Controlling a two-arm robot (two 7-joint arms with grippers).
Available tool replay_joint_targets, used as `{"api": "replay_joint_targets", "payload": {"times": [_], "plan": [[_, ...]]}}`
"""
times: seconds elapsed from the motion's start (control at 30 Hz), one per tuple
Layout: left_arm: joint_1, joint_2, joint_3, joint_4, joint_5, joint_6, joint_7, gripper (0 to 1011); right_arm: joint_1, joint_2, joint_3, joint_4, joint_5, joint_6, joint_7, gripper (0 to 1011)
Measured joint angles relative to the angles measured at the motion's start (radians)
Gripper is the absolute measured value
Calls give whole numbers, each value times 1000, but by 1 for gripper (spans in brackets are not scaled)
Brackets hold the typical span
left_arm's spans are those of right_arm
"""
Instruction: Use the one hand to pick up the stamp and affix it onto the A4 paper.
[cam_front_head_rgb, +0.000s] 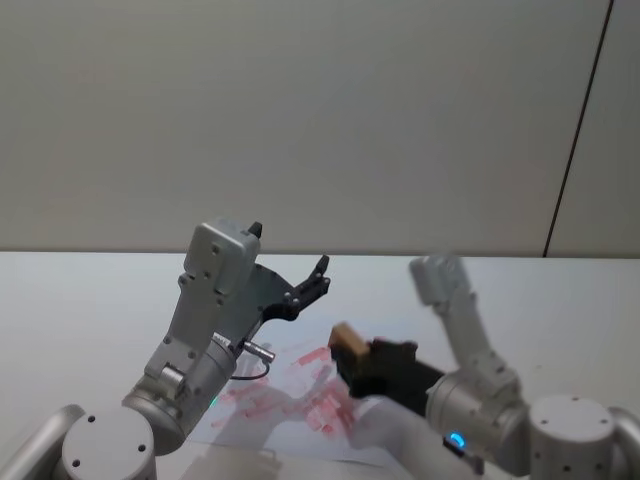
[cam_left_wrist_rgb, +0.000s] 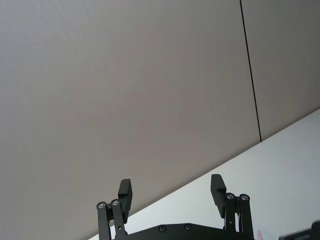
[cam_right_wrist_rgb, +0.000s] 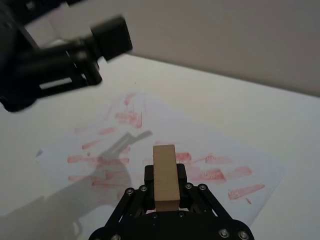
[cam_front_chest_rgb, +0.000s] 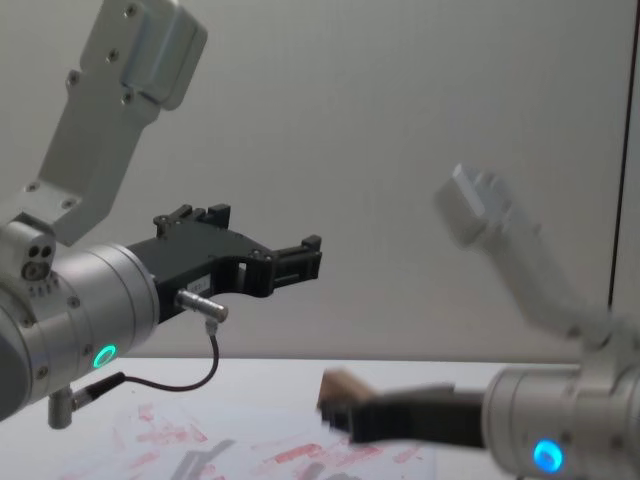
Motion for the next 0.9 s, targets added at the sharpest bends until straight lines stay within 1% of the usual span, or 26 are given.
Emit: {"api": "replay_joint_targets", "payload": {"times": [0.1, 0.13, 0.27, 0.4, 0.63, 0.9], "plan": [[0, 0, 0, 0, 0, 0, 0, 1003, -6, 10, 9, -36, 22, -7, 0, 221], [0, 0, 0, 0, 0, 0, 0, 1002, -12, 17, 16, -60, 34, -11, 0, 221], [0, 0, 0, 0, 0, 0, 0, 1002, -20, 31, 28, -97, 53, -18, -2, 220], [0, 0, 0, 0, 0, 0, 0, 1002, -34, 55, 44, -143, 71, -24, -6, 221], [0, 0, 0, 0, 0, 0, 0, 1002, -56, 99, 70, -187, 72, -26, -14, 221], [0, 0, 0, 0, 0, 0, 0, 1003, -89, 155, 93, -208, 44, -30, -21, 220]]}}
